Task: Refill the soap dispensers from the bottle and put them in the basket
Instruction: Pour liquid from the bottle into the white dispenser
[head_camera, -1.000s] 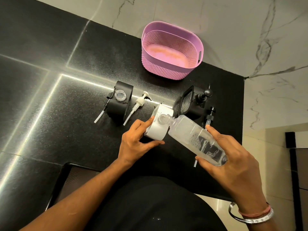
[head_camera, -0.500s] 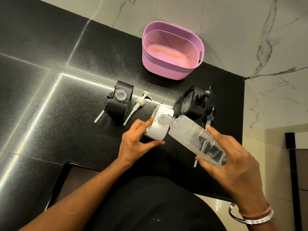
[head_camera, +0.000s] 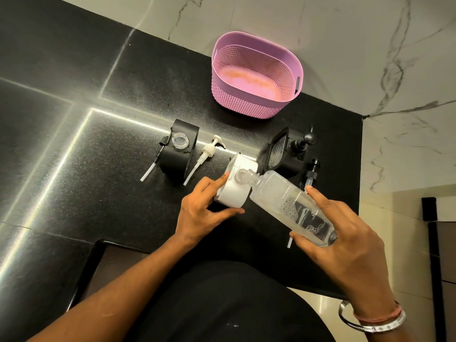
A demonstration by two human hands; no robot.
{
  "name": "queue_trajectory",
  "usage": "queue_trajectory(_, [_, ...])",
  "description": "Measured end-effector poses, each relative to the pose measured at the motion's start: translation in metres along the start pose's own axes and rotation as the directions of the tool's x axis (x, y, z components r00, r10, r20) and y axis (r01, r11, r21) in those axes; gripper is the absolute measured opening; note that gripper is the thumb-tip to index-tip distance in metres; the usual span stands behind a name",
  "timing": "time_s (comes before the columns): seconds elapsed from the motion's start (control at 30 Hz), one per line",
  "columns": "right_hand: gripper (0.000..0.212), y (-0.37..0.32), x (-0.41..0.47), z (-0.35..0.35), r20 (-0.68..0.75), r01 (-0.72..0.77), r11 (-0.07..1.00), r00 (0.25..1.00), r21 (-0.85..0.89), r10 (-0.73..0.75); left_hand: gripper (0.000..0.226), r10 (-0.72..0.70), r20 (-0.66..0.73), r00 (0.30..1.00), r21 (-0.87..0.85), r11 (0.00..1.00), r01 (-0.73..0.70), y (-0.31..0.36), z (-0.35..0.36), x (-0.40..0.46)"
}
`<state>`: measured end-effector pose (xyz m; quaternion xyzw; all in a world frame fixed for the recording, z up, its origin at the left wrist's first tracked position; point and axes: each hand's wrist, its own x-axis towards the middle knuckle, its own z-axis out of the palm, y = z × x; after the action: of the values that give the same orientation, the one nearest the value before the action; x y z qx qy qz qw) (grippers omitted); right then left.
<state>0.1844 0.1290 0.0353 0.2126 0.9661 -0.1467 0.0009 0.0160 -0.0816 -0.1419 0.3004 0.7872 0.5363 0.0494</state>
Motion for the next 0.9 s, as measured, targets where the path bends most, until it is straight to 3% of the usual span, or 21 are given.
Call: queue_trajectory(0.9, [0.094,0.0029,0.0018,-0.0003,0.021,-0.002,1.000,1.000,-0.001,0.002,0.085,-0.010,0.005,1.000,0.005,1.000,0.010,-0.0039,0.0004,-0.0010])
